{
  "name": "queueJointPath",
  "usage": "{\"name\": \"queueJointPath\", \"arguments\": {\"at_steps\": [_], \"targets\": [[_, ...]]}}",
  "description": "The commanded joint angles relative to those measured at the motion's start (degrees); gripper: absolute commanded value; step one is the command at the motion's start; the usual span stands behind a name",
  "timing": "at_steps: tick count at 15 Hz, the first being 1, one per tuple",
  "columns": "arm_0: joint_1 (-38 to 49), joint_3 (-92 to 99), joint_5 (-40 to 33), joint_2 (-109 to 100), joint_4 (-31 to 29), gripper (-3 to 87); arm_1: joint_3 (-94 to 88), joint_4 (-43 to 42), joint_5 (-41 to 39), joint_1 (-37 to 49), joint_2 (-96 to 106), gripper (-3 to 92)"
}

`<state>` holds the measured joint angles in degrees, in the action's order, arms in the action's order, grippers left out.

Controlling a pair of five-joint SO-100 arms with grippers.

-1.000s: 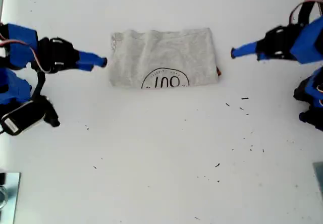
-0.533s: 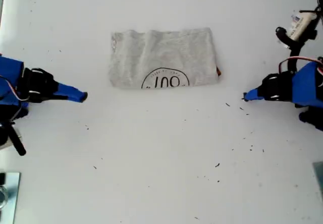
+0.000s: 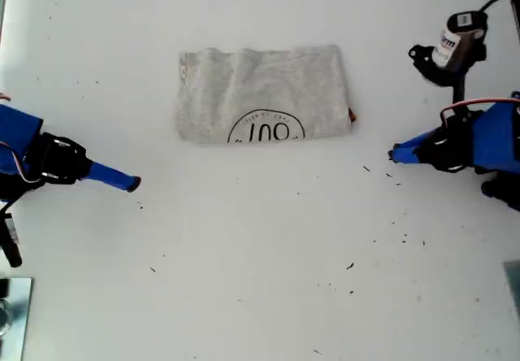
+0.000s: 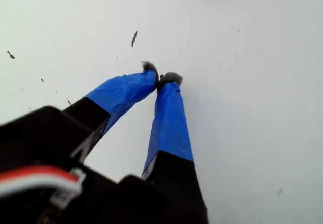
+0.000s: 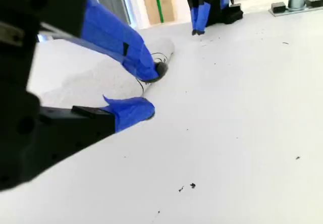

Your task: Fold t shirt

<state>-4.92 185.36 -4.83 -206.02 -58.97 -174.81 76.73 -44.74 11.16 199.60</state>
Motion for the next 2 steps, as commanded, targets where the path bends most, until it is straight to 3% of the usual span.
{"name": "queueJointPath", "arguments": {"at_steps": [1,2], "targets": [[-0.35,0.53,-0.35,-0.35,0.00,7.7,-3.08,0.09,-0.88,0.35,0.88,3.8],[-0.35,0.53,-0.35,-0.35,0.00,7.7,-3.08,0.09,-0.88,0.35,0.88,3.8]]}}
